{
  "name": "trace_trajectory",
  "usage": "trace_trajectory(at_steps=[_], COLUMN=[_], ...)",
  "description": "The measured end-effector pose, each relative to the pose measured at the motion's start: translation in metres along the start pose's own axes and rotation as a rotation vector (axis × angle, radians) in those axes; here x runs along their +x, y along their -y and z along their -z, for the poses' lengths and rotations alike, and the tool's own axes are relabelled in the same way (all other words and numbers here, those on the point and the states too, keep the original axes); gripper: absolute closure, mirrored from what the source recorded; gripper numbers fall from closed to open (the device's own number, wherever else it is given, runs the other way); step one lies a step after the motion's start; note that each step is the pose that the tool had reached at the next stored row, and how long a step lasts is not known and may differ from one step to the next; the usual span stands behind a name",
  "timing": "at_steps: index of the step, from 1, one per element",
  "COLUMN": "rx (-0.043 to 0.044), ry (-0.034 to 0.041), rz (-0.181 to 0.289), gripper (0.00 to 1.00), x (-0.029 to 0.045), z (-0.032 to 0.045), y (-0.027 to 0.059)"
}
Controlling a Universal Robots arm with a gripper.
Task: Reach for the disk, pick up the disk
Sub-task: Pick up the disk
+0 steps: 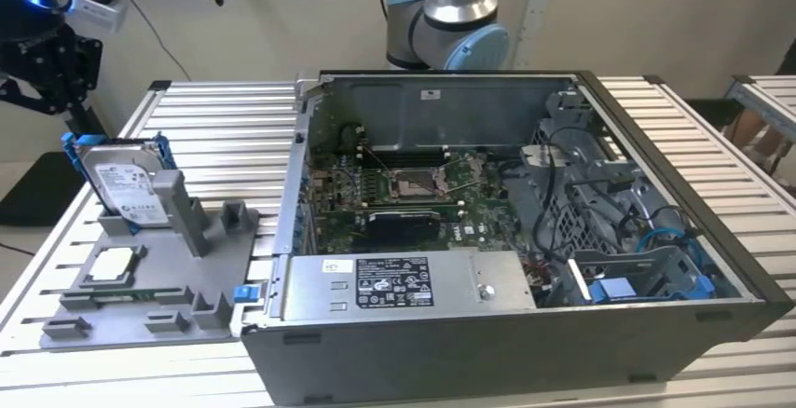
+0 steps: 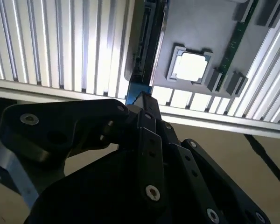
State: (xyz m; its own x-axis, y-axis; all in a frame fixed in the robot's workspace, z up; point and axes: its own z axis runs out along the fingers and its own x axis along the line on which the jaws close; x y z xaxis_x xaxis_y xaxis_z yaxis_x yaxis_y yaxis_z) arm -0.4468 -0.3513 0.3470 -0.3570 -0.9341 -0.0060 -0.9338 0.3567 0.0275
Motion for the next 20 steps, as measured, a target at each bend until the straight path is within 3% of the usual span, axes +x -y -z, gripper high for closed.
trace_trajectory(at_steps=[11,17,20], rx=[0.0061,0.0081,0.0084], ry=[-0.0028,-0.0039,-0.004], rz=[0.199,0.276,0.289], gripper=[1.0,1.0,1.0], x=[0.0,0.0,0.0001], z=[-0.001,-0.0016,-0.0018], y=[0.0,-0.0001,-0.0004])
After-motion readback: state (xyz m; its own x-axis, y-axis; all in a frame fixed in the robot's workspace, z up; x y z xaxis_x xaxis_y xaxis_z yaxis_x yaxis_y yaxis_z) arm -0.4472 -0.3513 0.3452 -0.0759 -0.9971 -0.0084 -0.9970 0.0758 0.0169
